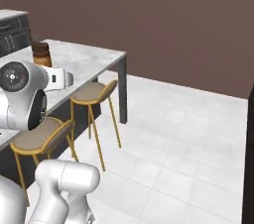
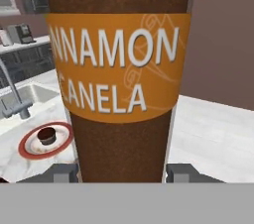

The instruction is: Take the cinnamon bottle from the cabinet and place it on the dining table, next to the plate with the cupcake. Then take the chocolate from the dining counter and place it on the cupcake plate.

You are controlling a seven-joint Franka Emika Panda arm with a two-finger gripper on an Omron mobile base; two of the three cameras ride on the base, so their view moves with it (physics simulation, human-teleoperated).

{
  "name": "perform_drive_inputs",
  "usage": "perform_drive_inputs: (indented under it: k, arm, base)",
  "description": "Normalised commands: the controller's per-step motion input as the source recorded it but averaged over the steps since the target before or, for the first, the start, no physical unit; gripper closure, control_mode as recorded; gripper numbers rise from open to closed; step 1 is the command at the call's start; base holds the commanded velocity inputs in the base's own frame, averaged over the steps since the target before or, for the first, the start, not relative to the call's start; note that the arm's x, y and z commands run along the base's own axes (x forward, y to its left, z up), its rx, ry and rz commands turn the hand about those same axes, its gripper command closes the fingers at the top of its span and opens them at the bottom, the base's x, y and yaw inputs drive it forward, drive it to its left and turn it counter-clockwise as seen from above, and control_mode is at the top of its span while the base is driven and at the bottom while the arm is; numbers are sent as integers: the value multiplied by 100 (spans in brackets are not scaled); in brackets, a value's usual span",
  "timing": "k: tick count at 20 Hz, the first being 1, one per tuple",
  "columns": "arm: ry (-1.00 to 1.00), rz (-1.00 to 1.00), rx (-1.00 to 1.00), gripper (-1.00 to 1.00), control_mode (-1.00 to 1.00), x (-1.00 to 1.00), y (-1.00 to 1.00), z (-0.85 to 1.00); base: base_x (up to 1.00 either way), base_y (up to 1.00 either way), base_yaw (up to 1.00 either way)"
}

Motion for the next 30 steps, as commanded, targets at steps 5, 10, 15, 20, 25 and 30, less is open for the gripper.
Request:
perform_drive_inputs:
  k: [5,10,15,20,25,30]
  arm:
    - [0,0,0,100,100,0,0,0]
    - [0,0,0,100,100,0,0,0]
    - [0,0,0,100,100,0,0,0]
    - [0,0,0,100,100,0,0,0]
    - [0,0,0,100,100,0,0,0]
    - [0,0,0,100,100,0,0,0]
  base:
    - [64,-11,48]
    - [56,-14,50]
    - [44,-22,49]
    - [31,-27,51]
    - [26,-30,50]
    - [29,-32,45]
